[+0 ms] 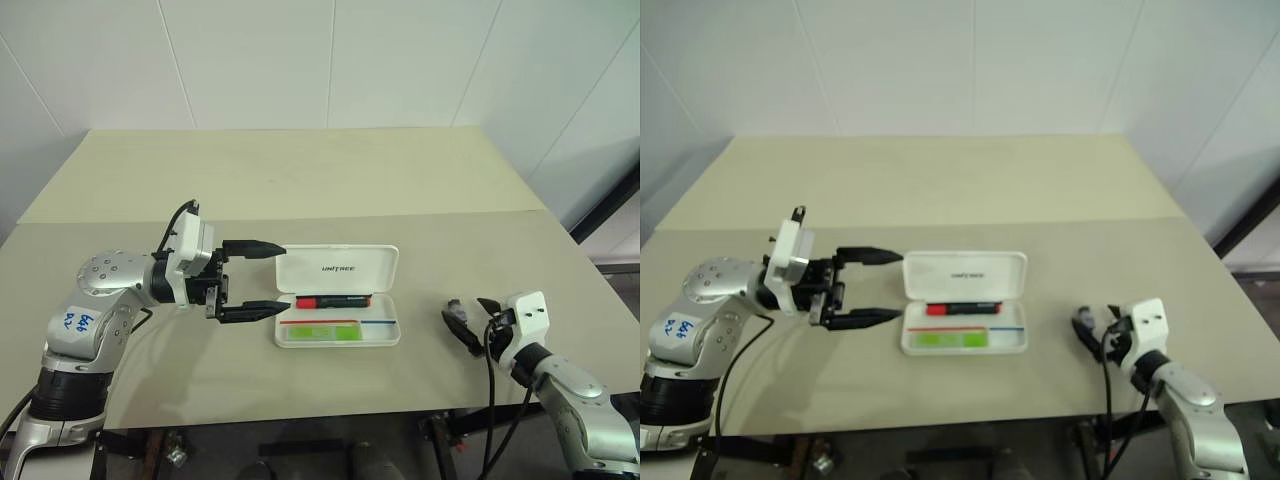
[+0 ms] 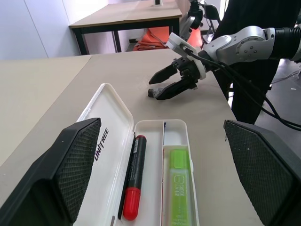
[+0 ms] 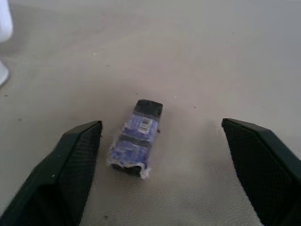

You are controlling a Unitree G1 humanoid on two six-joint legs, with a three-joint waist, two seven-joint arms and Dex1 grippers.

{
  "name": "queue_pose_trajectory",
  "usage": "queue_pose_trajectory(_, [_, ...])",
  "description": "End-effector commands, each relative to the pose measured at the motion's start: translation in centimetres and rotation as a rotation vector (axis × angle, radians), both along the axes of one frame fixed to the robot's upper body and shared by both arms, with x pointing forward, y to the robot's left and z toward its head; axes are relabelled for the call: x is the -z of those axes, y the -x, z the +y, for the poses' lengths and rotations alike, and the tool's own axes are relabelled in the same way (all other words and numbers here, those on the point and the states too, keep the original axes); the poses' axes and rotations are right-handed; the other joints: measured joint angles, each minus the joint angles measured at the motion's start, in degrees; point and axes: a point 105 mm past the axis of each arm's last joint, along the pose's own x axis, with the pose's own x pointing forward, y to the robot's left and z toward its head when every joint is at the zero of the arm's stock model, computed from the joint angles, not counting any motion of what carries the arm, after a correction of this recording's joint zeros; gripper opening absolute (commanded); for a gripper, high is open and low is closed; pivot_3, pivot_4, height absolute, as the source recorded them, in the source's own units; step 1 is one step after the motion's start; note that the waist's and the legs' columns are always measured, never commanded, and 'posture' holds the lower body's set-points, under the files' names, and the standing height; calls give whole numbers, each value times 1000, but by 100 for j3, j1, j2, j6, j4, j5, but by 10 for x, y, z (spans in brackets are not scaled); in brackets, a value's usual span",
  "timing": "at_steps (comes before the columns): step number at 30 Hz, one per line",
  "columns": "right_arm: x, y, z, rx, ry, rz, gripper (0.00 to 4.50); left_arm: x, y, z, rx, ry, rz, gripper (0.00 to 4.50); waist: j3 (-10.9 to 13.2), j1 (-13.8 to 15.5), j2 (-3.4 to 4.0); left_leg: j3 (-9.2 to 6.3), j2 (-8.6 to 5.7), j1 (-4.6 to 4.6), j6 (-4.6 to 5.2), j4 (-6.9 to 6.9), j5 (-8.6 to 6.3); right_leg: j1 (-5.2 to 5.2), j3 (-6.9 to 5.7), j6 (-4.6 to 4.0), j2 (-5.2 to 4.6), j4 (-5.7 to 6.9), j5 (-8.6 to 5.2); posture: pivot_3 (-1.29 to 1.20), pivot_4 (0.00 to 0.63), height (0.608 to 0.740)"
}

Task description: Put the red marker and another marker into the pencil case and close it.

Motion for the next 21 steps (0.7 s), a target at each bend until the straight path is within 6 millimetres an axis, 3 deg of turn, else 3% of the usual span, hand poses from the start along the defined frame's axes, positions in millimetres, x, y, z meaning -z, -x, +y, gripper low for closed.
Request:
queue_pose_trajectory(1, [-4,-2,6,-8,6,-32,2822,-11,1,2,-10,-11,-70,4500,0,1,0,0,0,0,0,0,0,0,0,1,0,0,0,0,150,740])
queue_pose_trajectory(6, [-6,-3,7,-14,2,-44,851,-10,1,2,-15,-11,-78,4500,0,8,0,0,0,-1,0,0,0,0,0,2,0,-1,0,0,150,740])
queue_pose_trajectory(8, [-7,-3,7,-19,8,-50,389,-9,1,1,-16,-12,-80,4500,0,4,0,0,0,-1,0,0,0,0,0,2,0,-1,0,0,150,740])
queue_pose_trajectory(13, [-24,-7,2,-64,66,-117,390,-6,1,1,-11,-17,-79,4500,0,1,0,1,-1,-1,0,0,0,0,1,2,-1,-1,0,0,150,740])
queue_pose_trajectory(17, [-52,2,19,-347,121,-198,390,-1,1,-1,8,-25,-67,4500,1,-4,1,2,-1,0,0,0,0,0,1,9,0,-1,4,0,150,740])
queue_pose_trajectory(21, [-54,12,39,-606,215,-145,390,3,1,-2,19,-26,-55,4500,1,-4,1,-1,0,1,0,-3,0,1,-1,14,1,-1,3,0,150,740])
